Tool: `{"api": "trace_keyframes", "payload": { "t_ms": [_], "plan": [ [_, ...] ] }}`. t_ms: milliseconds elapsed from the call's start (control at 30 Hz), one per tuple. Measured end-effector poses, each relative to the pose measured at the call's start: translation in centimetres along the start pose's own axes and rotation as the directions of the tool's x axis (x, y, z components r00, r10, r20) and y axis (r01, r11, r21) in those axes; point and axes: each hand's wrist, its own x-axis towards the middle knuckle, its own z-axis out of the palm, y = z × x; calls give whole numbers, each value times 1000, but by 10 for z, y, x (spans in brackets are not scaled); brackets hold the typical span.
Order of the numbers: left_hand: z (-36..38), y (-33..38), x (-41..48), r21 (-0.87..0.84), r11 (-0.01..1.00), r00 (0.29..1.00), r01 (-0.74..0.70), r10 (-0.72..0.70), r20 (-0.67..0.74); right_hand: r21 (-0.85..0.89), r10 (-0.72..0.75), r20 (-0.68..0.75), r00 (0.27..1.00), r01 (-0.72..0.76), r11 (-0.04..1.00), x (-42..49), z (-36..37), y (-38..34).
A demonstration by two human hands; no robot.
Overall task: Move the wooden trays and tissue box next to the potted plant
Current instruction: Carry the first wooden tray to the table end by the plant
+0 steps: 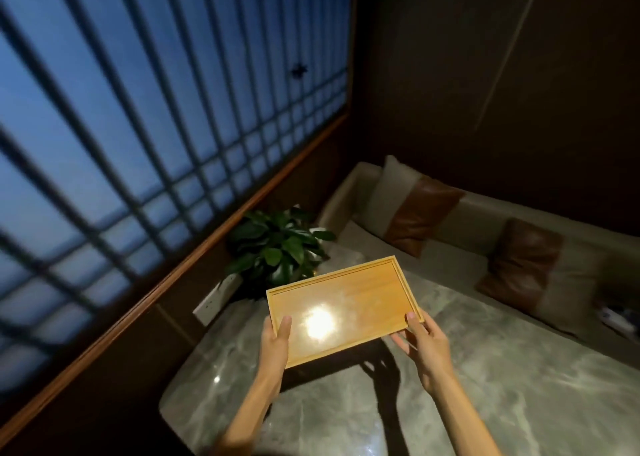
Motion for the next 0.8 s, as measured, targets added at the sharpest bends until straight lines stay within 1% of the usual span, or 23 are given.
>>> {"api": "trace_keyframes", "payload": {
  "t_ms": [100,200,267,333,400,433,500,567,600,667,767,800],
  "plan": [
    [-29,-3,11,-14,1000,996,-14,13,-85,-27,28,26,999,-27,999,12,35,11],
    [-60,-17,18,31,1000,982,6,0,-189,-102,102,-30,994,-105,989,27,71,31],
    [-83,-32,21,132,990,963,37,0,-270,-193,136,-63,989,-145,970,36,97,50],
    [-110,-49,21,253,964,942,85,5,-337,-279,158,-58,986,-168,945,42,124,72],
    [-139,-67,22,385,908,924,163,-4,-383,-368,180,-25,983,-177,913,49,151,96],
    [-152,-77,23,453,872,915,184,15,-402,-410,194,-14,981,-183,894,53,164,108],
    [-179,-98,28,529,820,910,217,27,-415,-484,221,-15,975,-200,852,62,191,132],
    [-198,-120,35,560,769,910,308,-67,-410,-545,245,-13,969,-212,811,72,216,157],
    [-207,-130,39,557,743,897,371,-130,-423,-574,256,-10,967,-215,790,76,228,170],
    [-221,-149,49,495,731,849,469,-219,-481,-641,261,-14,965,-209,738,87,249,195],
    [-233,-175,63,489,685,816,540,-283,-504,-746,228,-35,973,-177,642,101,272,227],
    [-235,-180,67,437,695,793,571,-329,-513,-788,204,-35,978,-153,596,105,277,235]
  ]
}}
